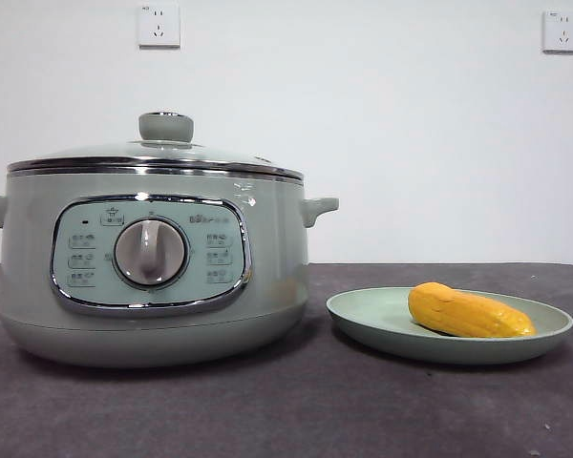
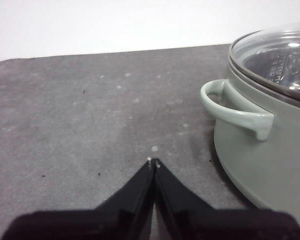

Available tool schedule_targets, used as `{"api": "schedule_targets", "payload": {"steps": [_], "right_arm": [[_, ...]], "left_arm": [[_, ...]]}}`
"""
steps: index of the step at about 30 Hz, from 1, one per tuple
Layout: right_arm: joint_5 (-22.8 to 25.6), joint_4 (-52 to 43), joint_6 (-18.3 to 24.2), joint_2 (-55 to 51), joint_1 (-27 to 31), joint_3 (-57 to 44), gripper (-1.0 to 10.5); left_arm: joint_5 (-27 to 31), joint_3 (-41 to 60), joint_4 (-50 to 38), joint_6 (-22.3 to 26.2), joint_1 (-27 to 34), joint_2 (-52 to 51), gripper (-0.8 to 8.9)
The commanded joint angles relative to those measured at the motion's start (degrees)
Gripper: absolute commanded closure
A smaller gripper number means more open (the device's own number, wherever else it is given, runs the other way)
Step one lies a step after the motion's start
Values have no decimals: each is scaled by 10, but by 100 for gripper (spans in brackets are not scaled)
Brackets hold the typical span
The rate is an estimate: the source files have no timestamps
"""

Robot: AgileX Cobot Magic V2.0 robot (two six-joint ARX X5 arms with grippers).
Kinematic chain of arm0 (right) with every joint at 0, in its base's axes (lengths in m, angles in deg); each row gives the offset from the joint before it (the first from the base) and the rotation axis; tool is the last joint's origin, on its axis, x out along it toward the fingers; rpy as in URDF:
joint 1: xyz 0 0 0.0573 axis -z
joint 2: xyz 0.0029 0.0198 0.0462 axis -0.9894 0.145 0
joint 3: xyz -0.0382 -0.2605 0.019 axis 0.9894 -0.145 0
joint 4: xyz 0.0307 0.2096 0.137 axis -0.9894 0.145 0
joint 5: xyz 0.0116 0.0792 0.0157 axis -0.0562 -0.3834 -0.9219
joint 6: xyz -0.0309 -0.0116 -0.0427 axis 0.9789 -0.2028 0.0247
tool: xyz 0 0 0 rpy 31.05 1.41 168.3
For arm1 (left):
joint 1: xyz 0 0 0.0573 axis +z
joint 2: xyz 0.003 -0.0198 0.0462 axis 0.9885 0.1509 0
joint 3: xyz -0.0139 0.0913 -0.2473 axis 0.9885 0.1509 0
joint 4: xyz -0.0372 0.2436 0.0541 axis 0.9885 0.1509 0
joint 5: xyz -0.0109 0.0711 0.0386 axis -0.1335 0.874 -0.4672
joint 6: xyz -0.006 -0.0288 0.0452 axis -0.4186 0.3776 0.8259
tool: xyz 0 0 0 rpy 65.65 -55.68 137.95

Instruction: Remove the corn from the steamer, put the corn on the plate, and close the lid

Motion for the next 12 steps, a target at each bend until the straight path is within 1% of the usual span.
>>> {"api": "schedule_targets", "payload": {"steps": [1, 12], "right_arm": [[2, -3, -6, 0, -1, -3, 946], [2, -3, -6, 0, -1, -3, 946]], "left_arm": [[0, 12, 2, -2, 7, -8, 817], [1, 12, 9, -2, 16, -7, 817]]}}
